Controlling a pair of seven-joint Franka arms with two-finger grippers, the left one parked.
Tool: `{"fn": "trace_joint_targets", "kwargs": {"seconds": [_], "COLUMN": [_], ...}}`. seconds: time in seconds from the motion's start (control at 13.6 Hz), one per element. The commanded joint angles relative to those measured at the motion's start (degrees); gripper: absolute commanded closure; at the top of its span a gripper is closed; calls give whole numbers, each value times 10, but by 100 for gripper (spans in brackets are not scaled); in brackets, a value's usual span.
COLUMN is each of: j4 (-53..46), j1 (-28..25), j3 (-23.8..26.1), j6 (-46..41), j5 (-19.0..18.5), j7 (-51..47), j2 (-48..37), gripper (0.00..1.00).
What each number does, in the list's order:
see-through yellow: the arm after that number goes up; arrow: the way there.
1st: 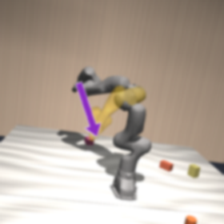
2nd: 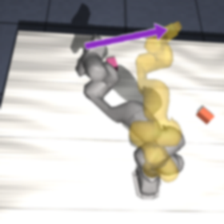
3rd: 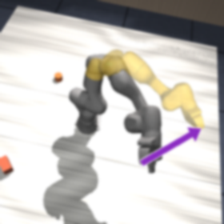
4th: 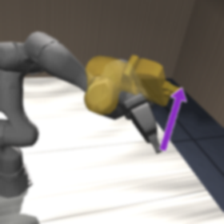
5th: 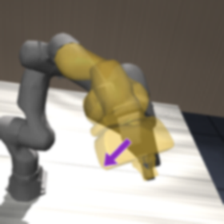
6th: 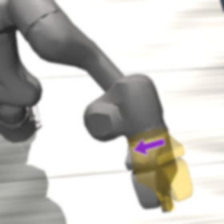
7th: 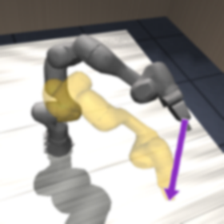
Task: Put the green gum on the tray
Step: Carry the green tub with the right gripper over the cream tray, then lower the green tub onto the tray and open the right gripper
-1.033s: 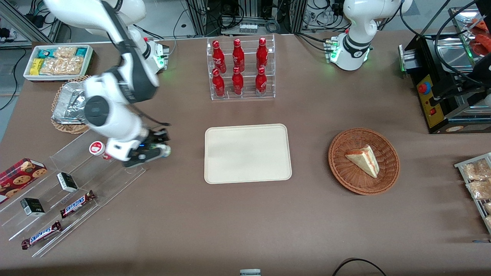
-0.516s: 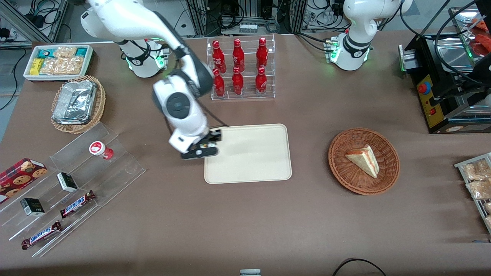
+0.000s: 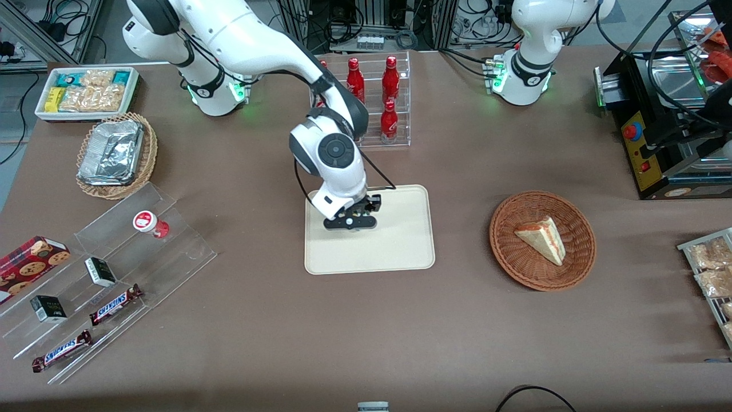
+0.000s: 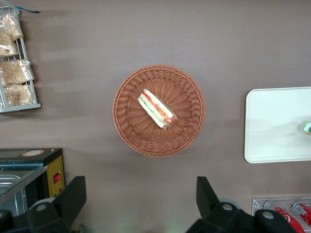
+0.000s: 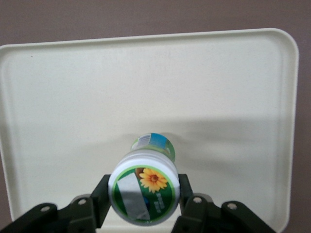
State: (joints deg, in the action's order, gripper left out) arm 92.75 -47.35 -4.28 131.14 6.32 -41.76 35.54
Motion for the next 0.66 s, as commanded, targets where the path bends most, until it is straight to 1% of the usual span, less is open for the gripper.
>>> {"fn": "trace_joint_targets", "kwargs": {"seconds": [0.0,0.22,0.3,0.37,0.44,0.52,0.59], "j4": [-23,-22,-22,-22,-22,-21,-21], "j1": [-1,-1,-1,-1,-2,-2,-2], "j3": [-6,-6,-6,-6,-6,-6,-6], "j6": [21,36,39,41,42,43,44], "j5": [7,6,5,5,4,-8,-28], "j7": [-7,-7,-5,-4,-4,-3,-3], "j2": [24,34,37,42,44,45,45], "gripper": [100,100,85,48,3,0,0]}}
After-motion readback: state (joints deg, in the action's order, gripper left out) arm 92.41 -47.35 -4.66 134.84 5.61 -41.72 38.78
